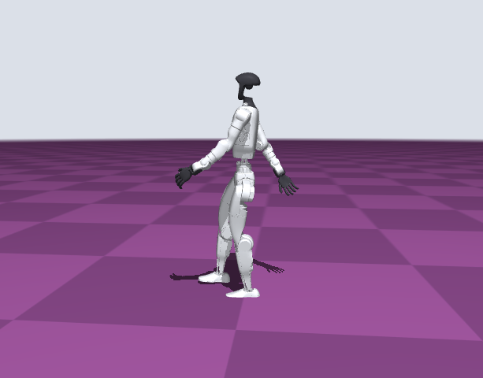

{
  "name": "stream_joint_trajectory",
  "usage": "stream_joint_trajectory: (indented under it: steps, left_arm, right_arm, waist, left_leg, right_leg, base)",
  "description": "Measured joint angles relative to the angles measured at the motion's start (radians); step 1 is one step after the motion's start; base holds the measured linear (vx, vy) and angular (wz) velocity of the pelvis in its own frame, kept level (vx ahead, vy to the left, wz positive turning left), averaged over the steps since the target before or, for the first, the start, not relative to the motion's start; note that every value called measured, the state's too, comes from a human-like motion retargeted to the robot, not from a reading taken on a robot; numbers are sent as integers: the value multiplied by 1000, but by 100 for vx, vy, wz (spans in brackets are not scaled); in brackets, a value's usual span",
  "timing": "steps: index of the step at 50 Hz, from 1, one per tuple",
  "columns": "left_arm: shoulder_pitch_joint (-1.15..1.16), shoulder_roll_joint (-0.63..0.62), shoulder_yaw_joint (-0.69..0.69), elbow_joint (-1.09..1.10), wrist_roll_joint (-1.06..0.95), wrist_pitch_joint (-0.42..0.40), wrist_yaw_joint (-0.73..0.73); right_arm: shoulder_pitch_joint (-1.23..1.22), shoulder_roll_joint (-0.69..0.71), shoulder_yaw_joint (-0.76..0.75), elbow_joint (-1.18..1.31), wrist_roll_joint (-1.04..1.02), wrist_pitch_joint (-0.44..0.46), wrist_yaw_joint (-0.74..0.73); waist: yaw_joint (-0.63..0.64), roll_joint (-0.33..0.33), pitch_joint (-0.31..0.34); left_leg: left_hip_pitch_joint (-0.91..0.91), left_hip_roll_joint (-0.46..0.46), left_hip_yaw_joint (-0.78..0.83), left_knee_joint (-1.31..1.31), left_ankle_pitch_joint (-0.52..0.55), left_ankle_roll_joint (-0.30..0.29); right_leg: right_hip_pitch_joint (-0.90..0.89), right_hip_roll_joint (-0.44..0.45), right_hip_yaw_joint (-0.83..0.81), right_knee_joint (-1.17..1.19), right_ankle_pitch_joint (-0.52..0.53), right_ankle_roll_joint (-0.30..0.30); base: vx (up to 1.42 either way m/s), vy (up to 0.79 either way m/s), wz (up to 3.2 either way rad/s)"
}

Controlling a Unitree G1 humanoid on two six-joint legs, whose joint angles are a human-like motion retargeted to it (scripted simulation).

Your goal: Walk run

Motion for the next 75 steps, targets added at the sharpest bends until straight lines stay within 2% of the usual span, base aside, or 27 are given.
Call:
stream_joint_trajectory:
  steps: [4,7,10,14,19,20,22,26,31,33,36,38,40,42,43,45,47,49,55,57,61,65,67,68,72,73,75]
  left_arm:
    - [27,8,14,-47,17,-12,35]
    - [93,-10,43,-17,30,-10,81]
    - [179,-39,80,105,56,-3,98]
    - [330,-37,97,337,139,77,170]
    - [538,0,147,507,232,280,212]
    - [587,-2,164,507,252,317,193]
    - [674,-13,211,507,299,345,133]
    - [786,-17,229,507,328,286,7]
    - [828,0,225,507,351,278,54]
    - [813,4,229,507,348,295,90]
    - [769,-4,243,507,301,295,139]
    - [731,-16,256,507,254,274,163]
    - [669,-29,261,507,201,254,176]
    - [592,-45,249,485,161,245,177]
    - [557,-55,231,462,148,238,181]
    - [496,-82,174,403,124,215,200]
    - [429,-102,123,332,124,189,202]
    - [360,-123,69,254,154,156,166]
    - [232,-138,-119,30,202,29,81]
    - [215,-138,-147,-26,219,-4,79]
    - [208,-130,-165,-76,265,-42,57]
    - [247,-124,-142,-16,291,-16,87]
    - [283,-122,-104,74,287,8,139]
    - [301,-119,-76,130,282,30,160]
    - [402,-78,69,351,269,161,197]
    - [427,-64,97,404,260,199,196]
    - [473,-26,103,507,209,266,188]
  right_arm:
    - [-27,-29,23,0,28,51,14]
    - [-112,-58,28,0,66,54,-26]
    - [-219,-82,10,0,98,2,-113]
    - [-363,-100,6,-64,151,-81,-184]
    - [-588,-127,10,-135,186,-131,-169]
    - [-632,-135,7,-147,189,-132,-156]
    - [-706,-151,1,-172,192,-129,-126]
    - [-801,-187,-13,-245,202,-131,-79]
    - [-797,-244,-13,-356,250,-194,-86]
    - [-768,-265,-24,-390,256,-214,-105]
    - [-710,-278,-50,-392,255,-222,-145]
    - [-665,-273,-73,-358,253,-214,-169]
    - [-626,-261,-99,-291,254,-201,-182]
    - [-589,-248,-127,-201,248,-190,-179]
    - [-566,-246,-140,-157,242,-187,-173]
    - [-502,-238,-150,-93,216,-185,-159]
    - [-446,-216,-139,-53,189,-159,-160]
    - [-397,-182,-132,-35,191,-122,-173]
    - [-281,-82,-103,0,262,-156,-166]
    - [-266,-68,-86,0,259,-146,-143]
    - [-279,-80,-45,-1,219,-117,-118]
    - [-305,-124,-20,-38,167,-86,-164]
    - [-321,-157,-10,-45,157,-67,-185]
    - [-338,-179,-6,-37,157,-54,-188]
    - [-437,-237,8,0,174,33,-172]
    - [-464,-241,-2,0,171,49,-159]
    - [-512,-250,-9,0,173,39,-138]
  waist:
    - [25,-5,8]
    - [18,-4,-6]
    - [-23,10,-23]
    - [-38,23,-43]
    - [-13,-25,-64]
    - [-44,-23,-61]
    - [-52,-31,-59]
    - [-7,-45,-45]
    - [77,-40,-34]
    - [71,-15,-27]
    - [0,17,-42]
    - [-29,28,-56]
    - [-4,24,-49]
    - [71,6,-36]
    - [99,18,-36]
    - [103,81,-41]
    - [92,128,-39]
    - [103,152,-39]
    - [70,182,-44]
    - [58,176,-44]
    - [41,128,-37]
    - [43,79,-3]
    - [30,69,10]
    - [30,61,11]
    - [46,63,-17]
    - [42,70,-21]
    - [24,80,-23]
  left_leg:
    - [73,3,30,1,-49,-16]
    - [84,7,45,32,-58,-38]
    - [86,18,22,88,-10,-85]
    - [39,49,14,257,220,-211]
    - [-172,44,112,671,462,-343]
    - [-218,49,95,746,475,-338]
    - [-285,132,185,816,371,-242]
    - [-402,219,313,792,195,-107]
    - [-462,187,411,482,86,-86]
    - [-435,192,531,327,57,-71]
    - [-348,164,788,156,-1,48]
    - [-275,143,882,86,-45,90]
    - [-288,96,709,85,-79,87]
    - [-339,33,474,97,-78,97]
    - [-294,103,617,89,-69,89]
    - [-237,126,590,48,-85,111]
    - [-223,132,473,46,-94,116]
    - [-212,129,409,46,-91,116]
    - [-145,81,185,13,-60,109]
    - [-124,50,97,8,-59,112]
    - [-81,-39,-54,24,-68,115]
    - [-3,-112,-165,42,-78,108]
    - [39,-133,-225,64,-83,102]
    - [56,-143,-246,76,-85,98]
    - [77,-118,-243,113,-21,28]
    - [76,-105,-248,130,24,-9]
    - [62,-75,-254,190,141,-112]
  right_leg:
    - [-18,11,118,-127,59,51]
    - [-21,42,136,-72,128,-28]
    - [-2,51,104,-57,156,-50]
    - [42,62,83,-34,80,-110]
    - [111,45,91,-55,12,-160]
    - [116,39,63,-47,1,-163]
    - [139,36,33,-47,-17,-173]
    - [175,46,5,-45,-44,-189]
    - [241,75,-57,-70,-87,-187]
    - [277,100,-131,-77,-115,-182]
    - [313,123,-295,-72,-163,-160]
    - [331,130,-377,-43,-183,-125]
    - [342,125,-401,18,-146,-62]
    - [326,101,-351,130,-14,51]
    - [295,97,-331,215,67,107]
    - [228,120,-327,398,172,133]
    - [159,174,-256,554,216,100]
    - [90,198,-181,662,151,58]
    - [-41,144,-92,667,43,-100]
    - [-56,137,-25,557,35,-110]
    - [-56,96,163,252,11,-57]
    - [-19,80,406,-50,-14,-73]
    - [16,65,462,-139,-6,75]
    - [22,55,434,-149,37,114]
    - [36,84,319,-64,-6,12]
    - [51,110,381,-51,-27,-5]
    - [65,104,324,-22,-56,-21]
  base:
    - [61,-29,-34]
    - [62,-30,-8]
    - [54,-26,48]
    - [60,-36,29]
    - [52,-32,-11]
    - [45,-23,105]
    - [44,-21,78]
    - [46,-12,25]
    - [48,-4,50]
    - [45,1,172]
    - [55,3,254]
    - [61,4,205]
    - [57,9,79]
    - [66,26,15]
    - [60,28,93]
    - [60,27,198]
    - [59,23,238]
    - [34,18,222]
    - [40,16,272]
    - [51,4,251]
    - [43,-1,222]
    - [58,-8,167]
    - [57,-14,146]
    - [52,-17,118]
    - [63,-27,76]
    - [55,-18,120]
    - [48,-9,172]
